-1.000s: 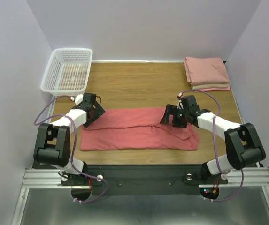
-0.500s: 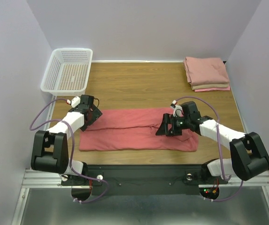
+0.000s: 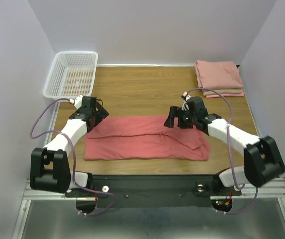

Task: Fold and stack the t-shirts
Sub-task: Fold the tshirt

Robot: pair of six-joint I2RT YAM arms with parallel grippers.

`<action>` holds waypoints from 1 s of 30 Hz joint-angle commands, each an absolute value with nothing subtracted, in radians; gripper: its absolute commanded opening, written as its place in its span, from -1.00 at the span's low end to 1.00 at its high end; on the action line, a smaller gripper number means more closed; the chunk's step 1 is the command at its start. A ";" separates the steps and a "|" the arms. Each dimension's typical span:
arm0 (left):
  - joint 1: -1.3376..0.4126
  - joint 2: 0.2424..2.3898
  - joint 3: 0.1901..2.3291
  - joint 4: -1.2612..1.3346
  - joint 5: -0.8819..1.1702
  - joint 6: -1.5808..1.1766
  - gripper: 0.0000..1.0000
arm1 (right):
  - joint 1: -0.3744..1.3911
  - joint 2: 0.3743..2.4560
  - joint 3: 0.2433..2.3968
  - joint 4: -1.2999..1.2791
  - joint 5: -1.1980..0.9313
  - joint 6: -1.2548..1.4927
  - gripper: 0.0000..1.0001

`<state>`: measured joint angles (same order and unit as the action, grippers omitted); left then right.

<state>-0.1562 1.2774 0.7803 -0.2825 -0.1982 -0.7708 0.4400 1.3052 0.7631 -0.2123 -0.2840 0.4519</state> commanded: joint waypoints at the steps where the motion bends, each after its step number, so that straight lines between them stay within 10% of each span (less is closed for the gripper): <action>1: -0.163 1.377 0.848 -0.189 -0.123 -0.704 0.97 | 0.440 1.468 0.874 -0.186 -0.147 0.442 1.00; 30: -0.098 1.637 0.865 -0.150 -0.161 -0.676 0.97 | 0.652 1.379 0.726 -0.186 -0.543 0.475 1.00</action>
